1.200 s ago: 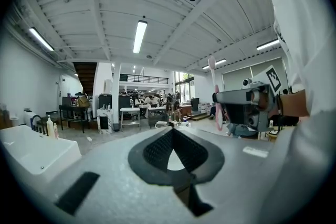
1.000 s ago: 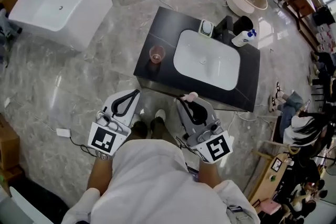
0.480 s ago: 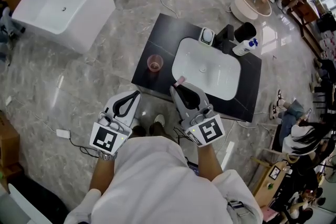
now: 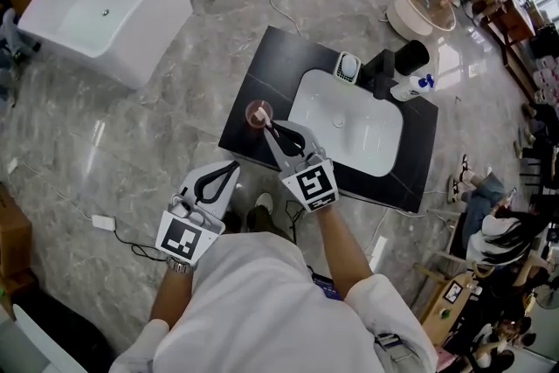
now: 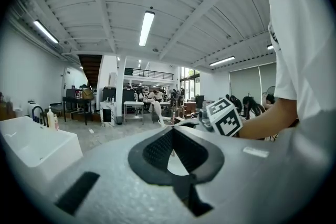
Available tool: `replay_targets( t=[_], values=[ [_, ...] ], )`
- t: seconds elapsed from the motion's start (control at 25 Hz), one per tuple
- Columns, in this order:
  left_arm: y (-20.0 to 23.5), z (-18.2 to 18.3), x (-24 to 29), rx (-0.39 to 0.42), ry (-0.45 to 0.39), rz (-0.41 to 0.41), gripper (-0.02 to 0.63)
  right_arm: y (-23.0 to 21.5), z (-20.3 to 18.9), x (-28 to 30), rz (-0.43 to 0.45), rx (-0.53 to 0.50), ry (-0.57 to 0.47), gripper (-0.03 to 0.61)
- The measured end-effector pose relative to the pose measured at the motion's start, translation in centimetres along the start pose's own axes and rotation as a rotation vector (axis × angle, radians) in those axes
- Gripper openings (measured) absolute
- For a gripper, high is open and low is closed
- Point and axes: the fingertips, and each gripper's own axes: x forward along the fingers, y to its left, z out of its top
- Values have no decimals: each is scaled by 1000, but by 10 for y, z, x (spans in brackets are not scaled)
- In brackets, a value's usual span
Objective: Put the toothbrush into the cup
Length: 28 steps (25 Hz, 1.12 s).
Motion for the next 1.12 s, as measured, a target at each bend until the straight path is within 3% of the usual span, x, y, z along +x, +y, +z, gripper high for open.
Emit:
replay_targets(
  t=[0.44,1.12],
  values=[
    [25,-13,-5,-39,34,70,2,-12,-65,86,93,-115,145,43],
    [38,-17,-7,-44,48,101,2,-16,-132,116,126,-94,398,43]
  ],
)
